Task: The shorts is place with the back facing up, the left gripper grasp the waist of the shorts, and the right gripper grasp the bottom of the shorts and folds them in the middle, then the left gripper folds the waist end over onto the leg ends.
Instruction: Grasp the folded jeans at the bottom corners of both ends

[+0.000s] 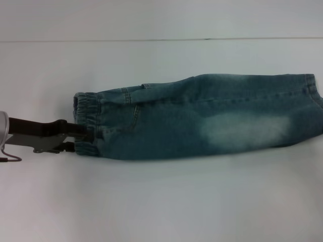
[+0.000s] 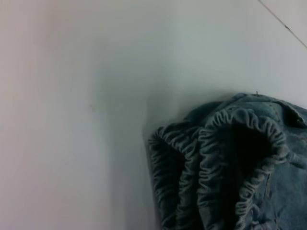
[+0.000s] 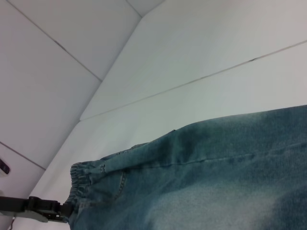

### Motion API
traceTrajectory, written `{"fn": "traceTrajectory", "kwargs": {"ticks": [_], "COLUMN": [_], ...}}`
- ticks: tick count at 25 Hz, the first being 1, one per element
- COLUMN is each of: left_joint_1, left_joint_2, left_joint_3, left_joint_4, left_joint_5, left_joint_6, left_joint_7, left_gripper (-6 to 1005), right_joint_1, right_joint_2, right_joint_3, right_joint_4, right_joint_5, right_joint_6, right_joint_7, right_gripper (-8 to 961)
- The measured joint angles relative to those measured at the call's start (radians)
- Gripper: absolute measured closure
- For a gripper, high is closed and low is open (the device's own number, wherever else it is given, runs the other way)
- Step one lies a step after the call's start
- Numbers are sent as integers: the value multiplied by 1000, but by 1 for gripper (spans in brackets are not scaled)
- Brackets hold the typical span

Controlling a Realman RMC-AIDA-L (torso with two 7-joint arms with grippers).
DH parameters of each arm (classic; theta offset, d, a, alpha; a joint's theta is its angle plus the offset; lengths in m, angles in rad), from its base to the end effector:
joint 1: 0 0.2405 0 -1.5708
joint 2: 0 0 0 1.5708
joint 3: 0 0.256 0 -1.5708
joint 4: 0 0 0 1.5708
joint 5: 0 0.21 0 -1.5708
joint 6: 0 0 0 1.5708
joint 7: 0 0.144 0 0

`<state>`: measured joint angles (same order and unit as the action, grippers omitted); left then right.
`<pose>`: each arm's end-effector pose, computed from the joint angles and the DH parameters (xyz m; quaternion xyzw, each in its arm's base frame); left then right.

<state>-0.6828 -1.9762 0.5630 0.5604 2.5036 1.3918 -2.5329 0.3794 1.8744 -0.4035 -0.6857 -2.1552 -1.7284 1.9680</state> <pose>-0.3069 0.3614 0.0180 -0.7010 -0.6988 -0.0838 0.1152 0.3526 0.2825 0.1122 -0.7959 0.5320 0.2459 0.1521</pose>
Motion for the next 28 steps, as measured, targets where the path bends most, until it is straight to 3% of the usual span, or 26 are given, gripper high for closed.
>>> {"fn": "traceTrajectory", "kwargs": {"ticks": [14, 19, 22, 28], "left_joint_1": [-5, -9, -9, -9], "left_joint_2": [-2, -3, -3, -1], "left_joint_3": [-5, 2, 3, -2], "left_joint_4": [-4, -5, -5, -1], "left_joint_5": [-15, -9, -7, -13], "left_joint_6": [-2, 2, 6, 29], "left_joint_7": [5, 8, 8, 25], "left_gripper": [304, 528, 734, 880], "right_joint_1": [1, 1, 2, 14], "right_joint_2": [2, 2, 2, 3], "right_joint_3": [1, 2, 2, 2], "right_joint_4": [0, 0, 0, 0], "right_joint_5": [0, 0, 0, 1], "right_joint_6": [0, 0, 0, -2], "right_joint_7": [2, 4, 5, 5], "right_gripper": [6, 6, 6, 7]}}
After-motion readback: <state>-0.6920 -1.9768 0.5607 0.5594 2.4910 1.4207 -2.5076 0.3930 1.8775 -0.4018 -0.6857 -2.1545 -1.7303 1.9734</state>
